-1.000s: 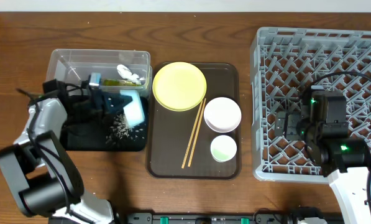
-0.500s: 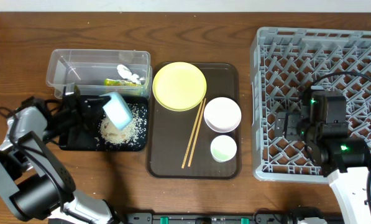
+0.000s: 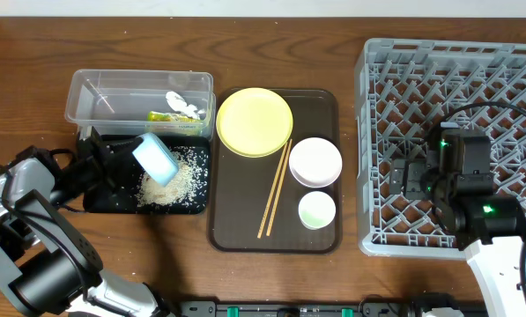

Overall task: Sort waste into correct bins and load items into the dishwasher rack
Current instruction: 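Lift the blue bowl left and tip the rice onto the black tray, then carry the empty blue bowl back and set it on the brown tray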

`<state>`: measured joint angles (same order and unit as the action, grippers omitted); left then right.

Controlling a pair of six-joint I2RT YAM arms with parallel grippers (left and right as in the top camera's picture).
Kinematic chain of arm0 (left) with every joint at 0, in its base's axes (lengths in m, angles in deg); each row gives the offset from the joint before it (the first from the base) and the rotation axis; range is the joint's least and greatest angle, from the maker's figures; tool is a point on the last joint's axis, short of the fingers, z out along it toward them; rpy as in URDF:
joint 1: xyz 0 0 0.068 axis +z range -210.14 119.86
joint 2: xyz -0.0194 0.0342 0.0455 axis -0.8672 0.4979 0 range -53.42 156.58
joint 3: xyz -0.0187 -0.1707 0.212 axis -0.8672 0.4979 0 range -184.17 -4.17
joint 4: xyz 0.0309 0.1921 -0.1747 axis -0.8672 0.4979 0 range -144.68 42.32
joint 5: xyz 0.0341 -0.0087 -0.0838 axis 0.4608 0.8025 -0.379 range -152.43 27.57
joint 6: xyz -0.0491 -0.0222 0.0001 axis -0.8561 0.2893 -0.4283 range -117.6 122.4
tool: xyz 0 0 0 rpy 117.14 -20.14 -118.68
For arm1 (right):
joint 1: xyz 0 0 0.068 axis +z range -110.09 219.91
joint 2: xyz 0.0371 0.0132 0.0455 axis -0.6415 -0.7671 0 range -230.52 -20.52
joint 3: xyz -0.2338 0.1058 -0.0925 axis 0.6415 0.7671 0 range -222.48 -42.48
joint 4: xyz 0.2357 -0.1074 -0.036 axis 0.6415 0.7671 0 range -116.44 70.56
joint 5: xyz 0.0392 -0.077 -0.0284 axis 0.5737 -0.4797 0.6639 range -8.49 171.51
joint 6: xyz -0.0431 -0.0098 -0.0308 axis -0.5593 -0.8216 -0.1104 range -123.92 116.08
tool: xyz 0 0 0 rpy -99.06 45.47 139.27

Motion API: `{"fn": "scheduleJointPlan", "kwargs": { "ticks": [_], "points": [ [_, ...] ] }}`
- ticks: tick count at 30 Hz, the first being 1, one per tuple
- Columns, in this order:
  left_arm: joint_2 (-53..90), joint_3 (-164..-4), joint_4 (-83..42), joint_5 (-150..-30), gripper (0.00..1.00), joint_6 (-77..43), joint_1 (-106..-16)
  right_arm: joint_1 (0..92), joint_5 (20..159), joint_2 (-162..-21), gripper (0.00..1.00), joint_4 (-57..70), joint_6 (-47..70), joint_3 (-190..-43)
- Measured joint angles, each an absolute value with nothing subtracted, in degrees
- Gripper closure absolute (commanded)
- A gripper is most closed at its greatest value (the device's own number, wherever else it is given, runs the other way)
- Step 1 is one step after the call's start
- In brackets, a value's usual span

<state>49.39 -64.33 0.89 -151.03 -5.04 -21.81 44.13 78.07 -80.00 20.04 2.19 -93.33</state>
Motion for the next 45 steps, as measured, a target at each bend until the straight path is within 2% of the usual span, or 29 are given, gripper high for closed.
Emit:
{"fn": "scheduleJointPlan", "kwargs": {
  "ticks": [16, 22, 27, 32, 40, 45],
  "points": [
    [49.39, -64.33, 1.06, -151.03, 0.94, -5.07, -21.81, 44.13, 78.07, -80.0, 0.01, 20.48, 2.19, -93.33],
    [48.86, -64.33, 3.58, -150.0, 0.94, 0.07, -24.52, 44.13, 78.07, -80.0, 0.01, 20.45, 2.19, -93.33],
    [43.25, -64.22, 3.42, -144.89, 0.94, 6.91, -34.45, 44.13, 78.07, -80.0, 0.01, 20.48, 2.19, -93.33],
    [35.44, -64.22, 0.08, -135.51, 0.94, 9.95, -48.17, 44.13, 78.07, -80.0, 0.01, 20.45, 2.19, -93.33],
    [33.7, -64.22, -9.15, -107.6, 0.93, 6.39, -72.85, 44.13, 78.07, -80.0, 0.01, 20.45, 2.19, -93.33],
    [34.96, -64.18, -14.87, -90.48, 0.91, 2.23, -84.02, 44.13, 78.07, -80.0, 0.01, 20.48, 2.19, -93.33]
  ]
}}
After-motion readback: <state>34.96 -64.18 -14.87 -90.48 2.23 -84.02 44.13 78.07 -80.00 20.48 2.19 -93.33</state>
